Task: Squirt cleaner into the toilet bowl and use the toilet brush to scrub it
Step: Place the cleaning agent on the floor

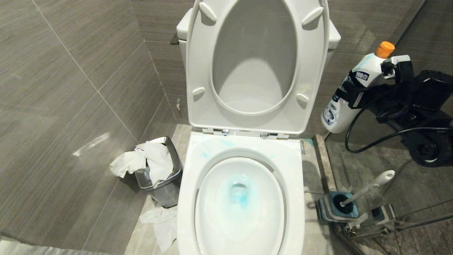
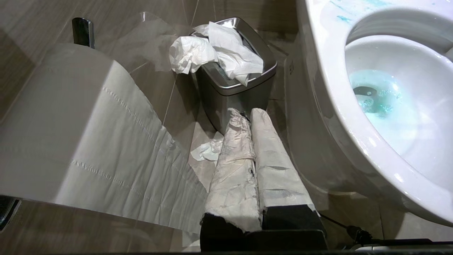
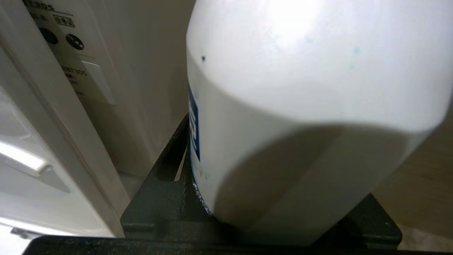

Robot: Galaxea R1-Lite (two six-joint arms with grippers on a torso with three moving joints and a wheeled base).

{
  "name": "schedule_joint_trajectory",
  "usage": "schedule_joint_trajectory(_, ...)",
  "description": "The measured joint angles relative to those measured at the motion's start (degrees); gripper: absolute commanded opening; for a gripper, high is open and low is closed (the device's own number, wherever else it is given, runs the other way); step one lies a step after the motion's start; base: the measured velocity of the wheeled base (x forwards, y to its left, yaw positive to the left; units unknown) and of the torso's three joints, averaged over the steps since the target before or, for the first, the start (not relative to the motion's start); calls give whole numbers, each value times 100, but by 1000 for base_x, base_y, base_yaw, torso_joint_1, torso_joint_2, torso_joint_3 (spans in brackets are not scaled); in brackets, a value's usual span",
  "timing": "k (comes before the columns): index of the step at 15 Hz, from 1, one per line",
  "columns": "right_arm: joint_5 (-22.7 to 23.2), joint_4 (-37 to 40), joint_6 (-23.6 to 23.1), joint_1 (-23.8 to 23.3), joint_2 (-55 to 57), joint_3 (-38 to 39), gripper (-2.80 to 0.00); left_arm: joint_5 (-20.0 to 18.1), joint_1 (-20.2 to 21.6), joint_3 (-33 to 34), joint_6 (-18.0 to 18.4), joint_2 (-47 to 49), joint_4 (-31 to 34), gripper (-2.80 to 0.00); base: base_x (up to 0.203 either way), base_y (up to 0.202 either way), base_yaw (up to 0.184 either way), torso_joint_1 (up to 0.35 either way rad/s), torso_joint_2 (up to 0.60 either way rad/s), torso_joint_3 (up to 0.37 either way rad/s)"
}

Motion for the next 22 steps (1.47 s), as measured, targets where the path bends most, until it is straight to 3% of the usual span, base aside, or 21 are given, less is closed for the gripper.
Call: schedule_joint_trajectory(22, 27, -1632, -26, -241, 2503, -490, -280, 0, 0, 0, -1, 0, 0, -280, 0, 0, 0, 0, 0, 0)
